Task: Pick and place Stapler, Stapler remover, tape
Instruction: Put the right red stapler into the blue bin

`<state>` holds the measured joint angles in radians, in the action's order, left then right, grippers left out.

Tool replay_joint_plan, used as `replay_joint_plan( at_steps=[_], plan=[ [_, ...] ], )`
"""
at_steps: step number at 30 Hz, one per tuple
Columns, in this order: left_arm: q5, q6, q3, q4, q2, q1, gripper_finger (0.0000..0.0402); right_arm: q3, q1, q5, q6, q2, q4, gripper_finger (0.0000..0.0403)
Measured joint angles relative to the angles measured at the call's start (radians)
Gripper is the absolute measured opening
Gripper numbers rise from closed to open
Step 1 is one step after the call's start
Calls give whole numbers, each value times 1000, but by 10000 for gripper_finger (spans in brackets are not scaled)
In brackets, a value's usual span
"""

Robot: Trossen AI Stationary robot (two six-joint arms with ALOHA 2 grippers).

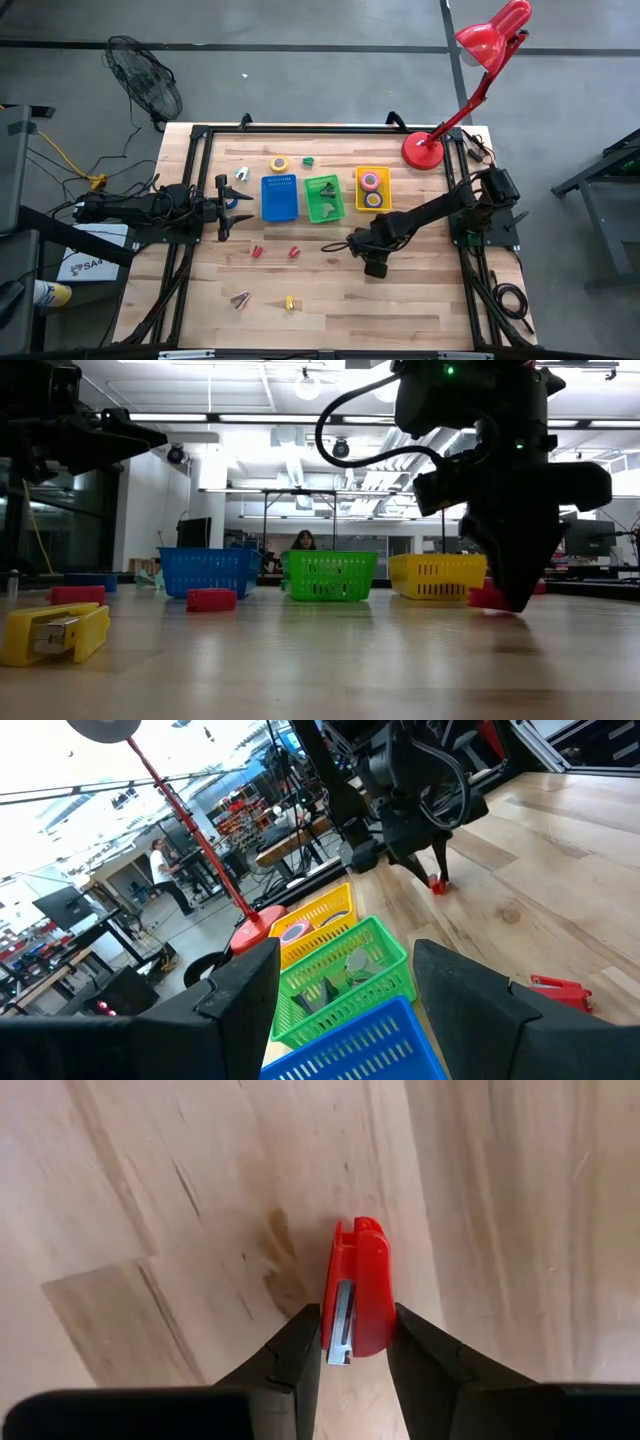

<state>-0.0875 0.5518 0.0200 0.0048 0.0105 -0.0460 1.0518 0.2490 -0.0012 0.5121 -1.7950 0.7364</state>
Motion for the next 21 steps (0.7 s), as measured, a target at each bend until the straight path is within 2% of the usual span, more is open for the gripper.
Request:
replay_joint_plan(
  at_steps=[14, 21],
  plan=[
    [0, 0, 0, 0, 0, 0, 227, 4, -2, 38, -67, 2, 0, 96],
    [0, 0, 0, 0, 0, 0, 227, 91, -34, 66, -102, 2, 45, 96]
  ],
)
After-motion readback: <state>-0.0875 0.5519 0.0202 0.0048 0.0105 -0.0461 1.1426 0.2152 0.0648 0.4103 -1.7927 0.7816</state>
